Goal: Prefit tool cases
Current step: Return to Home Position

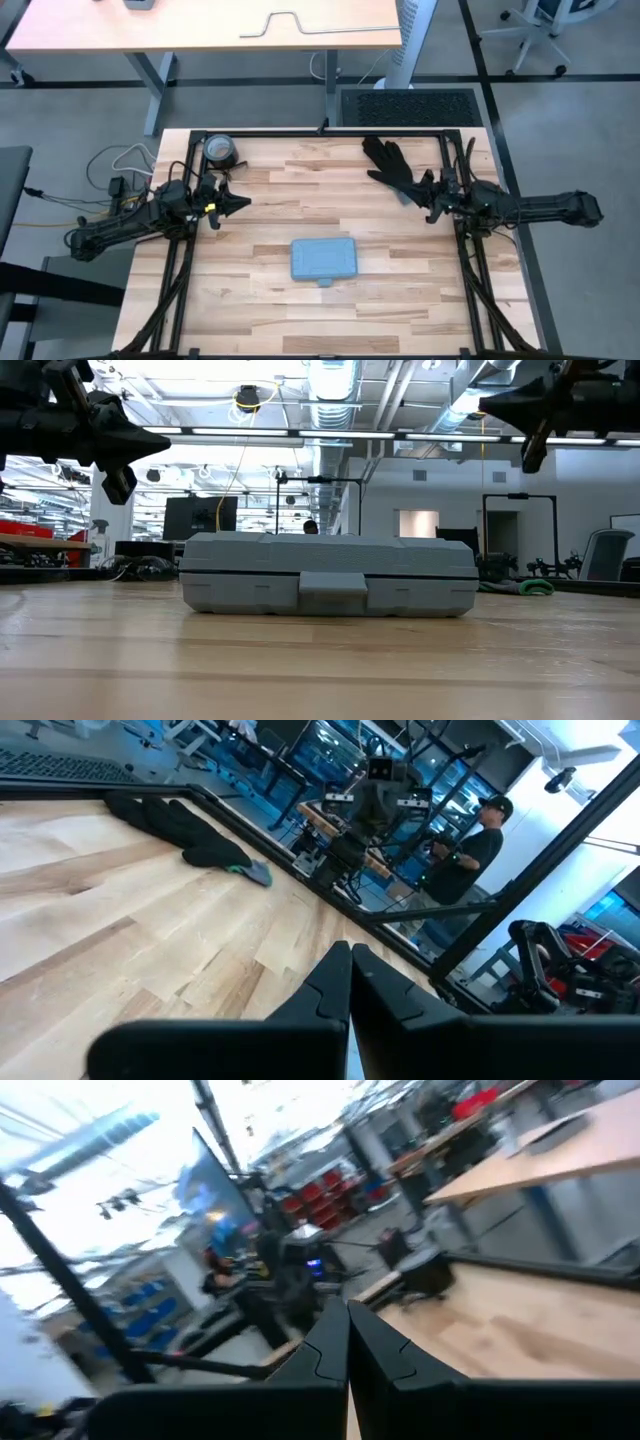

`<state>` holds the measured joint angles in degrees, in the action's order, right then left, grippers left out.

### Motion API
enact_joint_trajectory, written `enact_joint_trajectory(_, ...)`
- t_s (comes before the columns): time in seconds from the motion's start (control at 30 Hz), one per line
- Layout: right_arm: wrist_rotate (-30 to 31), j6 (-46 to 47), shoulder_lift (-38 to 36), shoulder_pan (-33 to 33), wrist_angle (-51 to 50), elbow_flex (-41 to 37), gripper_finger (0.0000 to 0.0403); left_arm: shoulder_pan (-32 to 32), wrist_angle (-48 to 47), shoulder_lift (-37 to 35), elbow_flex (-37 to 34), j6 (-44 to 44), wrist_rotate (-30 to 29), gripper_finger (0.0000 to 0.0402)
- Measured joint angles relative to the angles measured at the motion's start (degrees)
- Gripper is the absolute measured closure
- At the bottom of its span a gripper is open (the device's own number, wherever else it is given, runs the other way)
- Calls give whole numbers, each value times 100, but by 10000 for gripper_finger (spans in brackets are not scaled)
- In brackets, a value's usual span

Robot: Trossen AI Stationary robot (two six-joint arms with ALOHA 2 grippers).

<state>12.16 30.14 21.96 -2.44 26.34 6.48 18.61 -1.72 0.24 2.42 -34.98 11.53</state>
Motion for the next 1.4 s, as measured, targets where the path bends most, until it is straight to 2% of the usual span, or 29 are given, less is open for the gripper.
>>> enact_joint_trajectory(0.13,421,-291,-69,123,-374,90,396,0,-2,1,0,39,0,401)
enact_joint_trajectory(0.33,439,144,-55,157,-999,63,396,-15,-4,1,0,-15,7,401)
enact_joint_trajectory(0.53,532,284,-58,233,-357,-383,396,-15,-9,1,0,372,-16,402)
enact_joint_trajectory(0.63,821,88,-63,283,458,-603,396,-15,-11,1,0,370,-22,402)
enact_joint_trajectory(0.73,1049,-199,-66,349,639,-603,396,-15,-15,2,0,372,-24,401)
enact_joint_trajectory(0.87,1128,-289,-66,359,527,-603,396,-15,-13,5,0,372,-11,401)
enact_joint_trajectory(1.0,1151,12,-66,357,241,-603,396,-15,-20,6,0,428,1,401)
enact_joint_trajectory(1.2,1152,421,-66,357,-151,-605,391,-15,-59,12,9,1066,357,401)
enact_joint_trajectory(1.4,1151,921,-66,357,-748,-606,387,-15,-81,12,9,1740,310,401)
